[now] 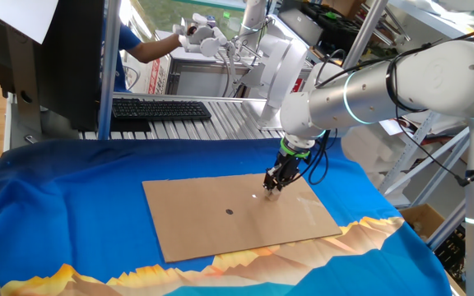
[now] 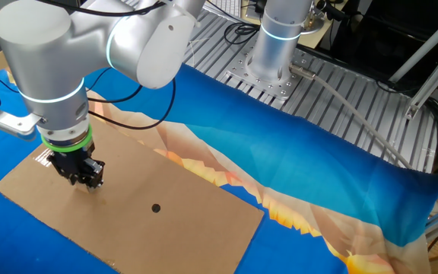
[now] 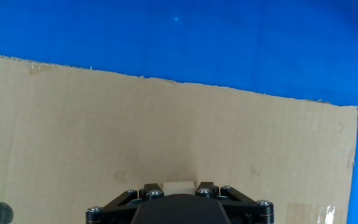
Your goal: Hold a small block with the gripper and sweep it from left to right on the table
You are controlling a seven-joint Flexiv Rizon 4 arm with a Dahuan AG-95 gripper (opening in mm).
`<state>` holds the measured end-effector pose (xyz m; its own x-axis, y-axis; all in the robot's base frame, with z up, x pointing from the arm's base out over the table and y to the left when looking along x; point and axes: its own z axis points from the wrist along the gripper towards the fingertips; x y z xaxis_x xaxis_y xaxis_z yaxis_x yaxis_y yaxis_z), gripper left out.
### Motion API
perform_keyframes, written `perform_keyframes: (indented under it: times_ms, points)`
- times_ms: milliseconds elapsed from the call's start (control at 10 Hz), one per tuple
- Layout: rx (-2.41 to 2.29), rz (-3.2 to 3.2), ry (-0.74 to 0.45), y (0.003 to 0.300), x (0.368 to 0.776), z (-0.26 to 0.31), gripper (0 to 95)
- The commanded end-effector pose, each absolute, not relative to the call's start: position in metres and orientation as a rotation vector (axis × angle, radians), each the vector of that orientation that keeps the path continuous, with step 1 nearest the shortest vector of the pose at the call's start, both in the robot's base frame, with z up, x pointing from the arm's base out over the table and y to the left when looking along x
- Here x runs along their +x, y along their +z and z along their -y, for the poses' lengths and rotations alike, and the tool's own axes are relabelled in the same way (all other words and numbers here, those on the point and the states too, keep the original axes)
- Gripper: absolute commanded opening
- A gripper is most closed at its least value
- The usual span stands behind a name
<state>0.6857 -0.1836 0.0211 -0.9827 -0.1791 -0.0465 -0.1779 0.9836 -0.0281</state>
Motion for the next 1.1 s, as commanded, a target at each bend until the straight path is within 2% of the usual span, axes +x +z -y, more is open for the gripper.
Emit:
perform_keyframes:
  times_ms: [100,1000,1100]
  points:
    - [-0.278,-3.080,-0.033,0.0205,0.6860,0.1835,19.0]
    - [-0.285,-3.079,-0.032,0.0184,0.6859,0.1827,19.0]
    - [-0.283,-3.081,-0.020,0.0179,0.6860,0.1825,0.0]
